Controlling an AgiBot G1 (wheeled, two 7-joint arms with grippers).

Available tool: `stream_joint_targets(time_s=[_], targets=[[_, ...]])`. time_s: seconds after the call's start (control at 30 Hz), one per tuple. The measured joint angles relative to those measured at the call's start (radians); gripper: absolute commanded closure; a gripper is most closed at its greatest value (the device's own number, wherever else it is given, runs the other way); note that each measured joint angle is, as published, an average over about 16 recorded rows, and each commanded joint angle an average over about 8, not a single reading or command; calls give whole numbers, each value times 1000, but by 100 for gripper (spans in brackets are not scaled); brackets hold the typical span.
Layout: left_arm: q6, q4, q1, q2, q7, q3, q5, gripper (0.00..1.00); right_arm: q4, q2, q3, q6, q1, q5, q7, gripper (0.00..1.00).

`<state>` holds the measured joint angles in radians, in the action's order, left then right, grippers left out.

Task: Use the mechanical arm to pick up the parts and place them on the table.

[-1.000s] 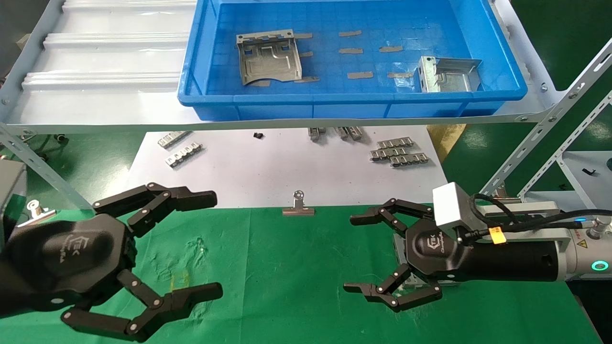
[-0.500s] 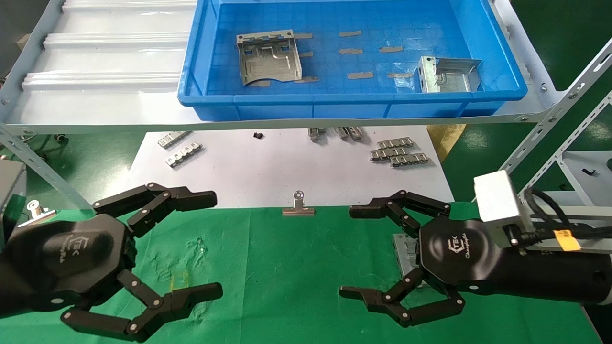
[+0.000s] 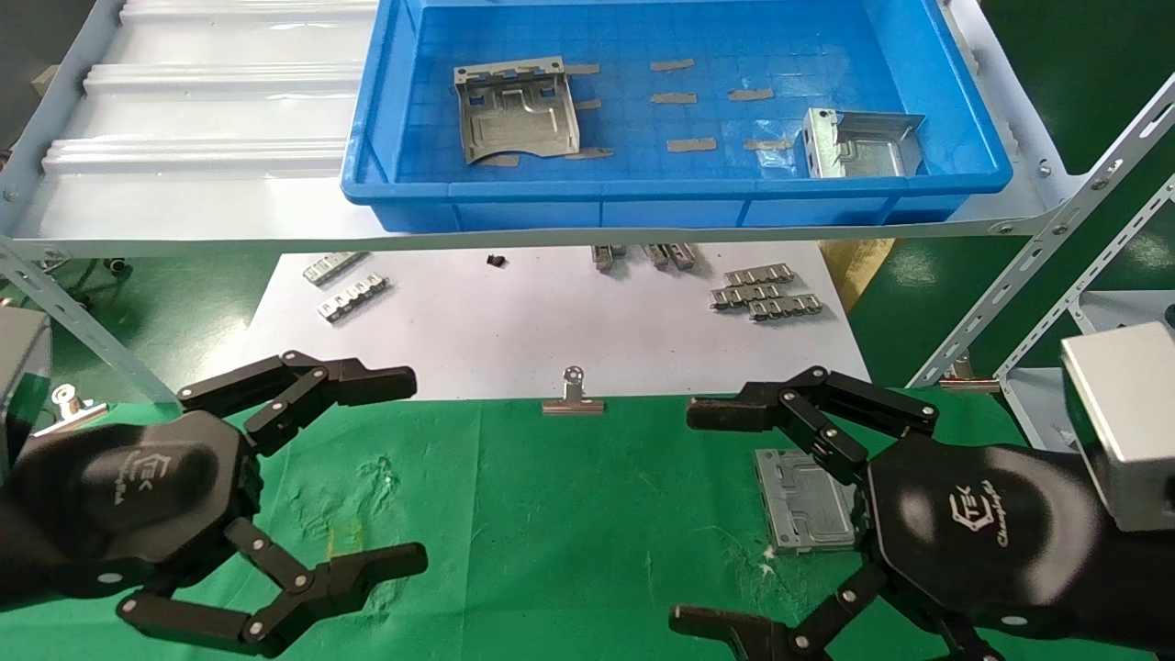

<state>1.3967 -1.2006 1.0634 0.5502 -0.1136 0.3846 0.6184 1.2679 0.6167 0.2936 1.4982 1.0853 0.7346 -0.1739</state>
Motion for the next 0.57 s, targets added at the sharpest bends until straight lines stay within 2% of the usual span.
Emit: stream_joint_targets(time_s=[0.2, 0.57], targets=[[0, 0, 0, 0, 0, 0, 0, 0, 39, -12, -35, -3, -27, -12, -22, 0], [0, 0, 0, 0, 0, 0, 0, 0, 35, -11, -31, -4, -24, -11, -20, 0]])
